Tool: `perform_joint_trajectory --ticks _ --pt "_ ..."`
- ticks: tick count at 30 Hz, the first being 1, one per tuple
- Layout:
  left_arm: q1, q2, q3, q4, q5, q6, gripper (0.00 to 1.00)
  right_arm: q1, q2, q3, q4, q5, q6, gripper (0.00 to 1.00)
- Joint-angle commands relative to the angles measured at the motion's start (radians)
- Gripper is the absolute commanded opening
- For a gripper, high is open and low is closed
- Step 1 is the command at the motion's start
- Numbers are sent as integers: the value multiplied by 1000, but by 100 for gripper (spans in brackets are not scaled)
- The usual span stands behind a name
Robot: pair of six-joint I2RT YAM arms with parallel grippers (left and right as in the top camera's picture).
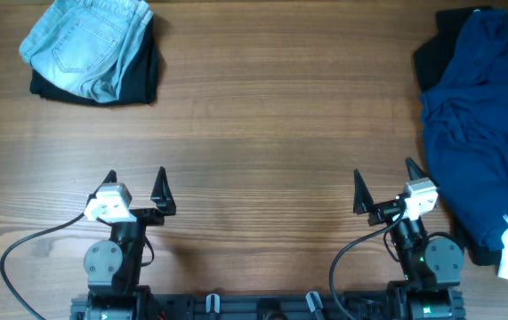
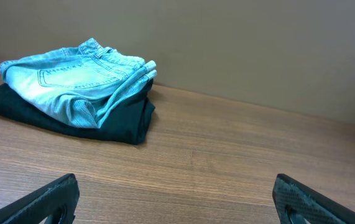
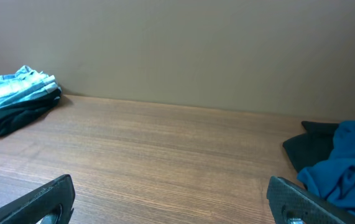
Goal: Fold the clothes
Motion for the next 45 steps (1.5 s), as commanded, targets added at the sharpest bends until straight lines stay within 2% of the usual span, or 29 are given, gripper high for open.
perform_joint_trajectory --ticks 1,45 --pt "7 -7 -3 -6 12 -9 100 4 -6 -2 6 10 13 100" --pt "7 -7 -3 -5 13 -10 100 4 -6 -2 6 37 1 100"
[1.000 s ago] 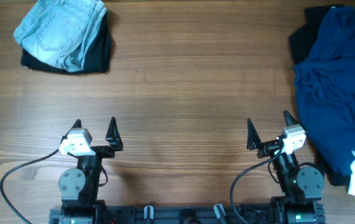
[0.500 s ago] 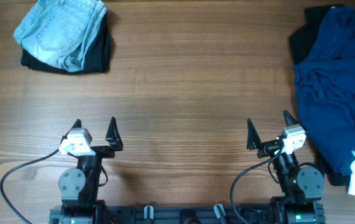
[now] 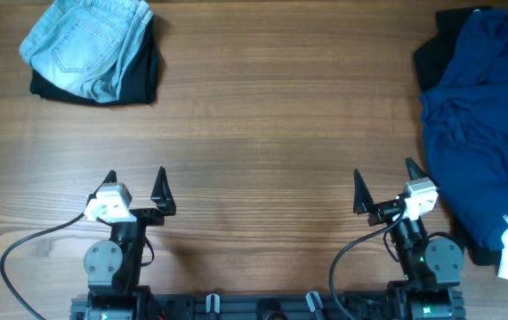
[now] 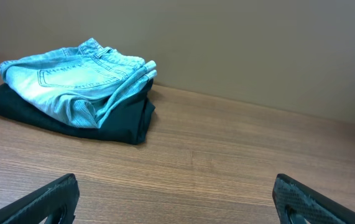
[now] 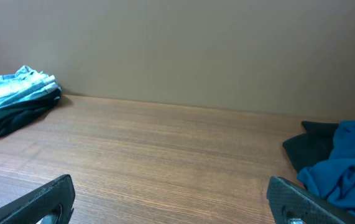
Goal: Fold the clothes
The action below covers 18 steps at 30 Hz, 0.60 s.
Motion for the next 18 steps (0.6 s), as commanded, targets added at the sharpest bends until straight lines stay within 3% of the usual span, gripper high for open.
perform_joint_trajectory --ticks 1,6,13,18 --pt "7 -7 -3 5 29 -10 100 4 -6 -2 14 35 20 100" --pt "6 -7 6 130 219 -10 100 4 -6 9 102 44 95 100" --pt "7 92 188 -68 209 -8 100 4 88 163 72 82 90 100" --pt "7 346 415 -137 209 -9 100 4 316 364 42 81 90 100"
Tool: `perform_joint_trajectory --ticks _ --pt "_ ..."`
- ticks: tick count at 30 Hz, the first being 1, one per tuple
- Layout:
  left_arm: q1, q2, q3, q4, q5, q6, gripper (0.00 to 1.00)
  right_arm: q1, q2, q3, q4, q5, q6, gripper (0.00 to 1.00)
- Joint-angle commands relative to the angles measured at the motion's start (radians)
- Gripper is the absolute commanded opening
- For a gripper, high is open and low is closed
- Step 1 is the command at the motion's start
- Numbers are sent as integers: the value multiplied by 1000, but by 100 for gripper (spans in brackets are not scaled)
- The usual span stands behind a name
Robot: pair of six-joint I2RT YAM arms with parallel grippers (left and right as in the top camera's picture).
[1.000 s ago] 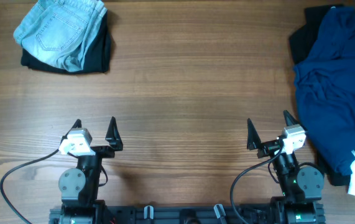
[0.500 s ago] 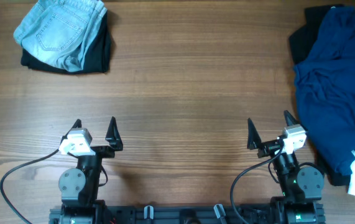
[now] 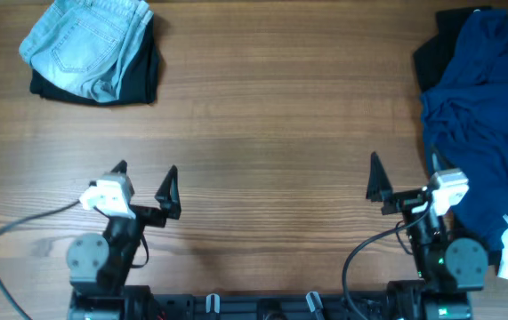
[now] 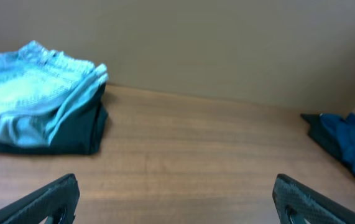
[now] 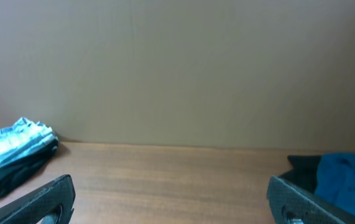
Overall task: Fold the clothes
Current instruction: 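Reach the right gripper to the teal shirt on the right pile and grasp it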
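A heap of unfolded clothes, mostly a crumpled dark blue garment [image 3: 480, 124], lies at the table's right edge over a black piece [image 3: 431, 53]. At the far left, folded light blue jeans [image 3: 84, 44] rest on a folded black garment [image 3: 142, 76]. My left gripper [image 3: 144, 182] stands open near the front left, nothing between its fingers. My right gripper [image 3: 405, 178] stands open at the front right, beside the blue heap. The jeans [image 4: 28, 93] and the blue heap [image 4: 348, 134] show in the left wrist view, the jeans [image 5: 12, 146] also in the right wrist view.
The wooden table [image 3: 262, 116] stretches between the two piles. A white cloth lies at the right front corner by the blue heap. A plain wall stands behind the table in both wrist views.
Both arms have shifted. The left gripper has turned to the right and moved slightly forward, the right gripper has moved right toward the blue heap and tilted up. Both stay open.
At both earlier moments the two grippers stood open and still at the front of the table, the piles untouched. Now both arms have moved from that stance, the clothes lying as they were.
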Motion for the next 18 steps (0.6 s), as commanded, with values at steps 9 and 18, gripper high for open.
perform_joint_trajectory --ticks 9,18 --pt "7 608 616 -346 16 0 100 4 545 508 -205 18 -19 100" --pt "7 996 1001 -703 -3 3 100 -10 1024 943 -616 17 -48 100"
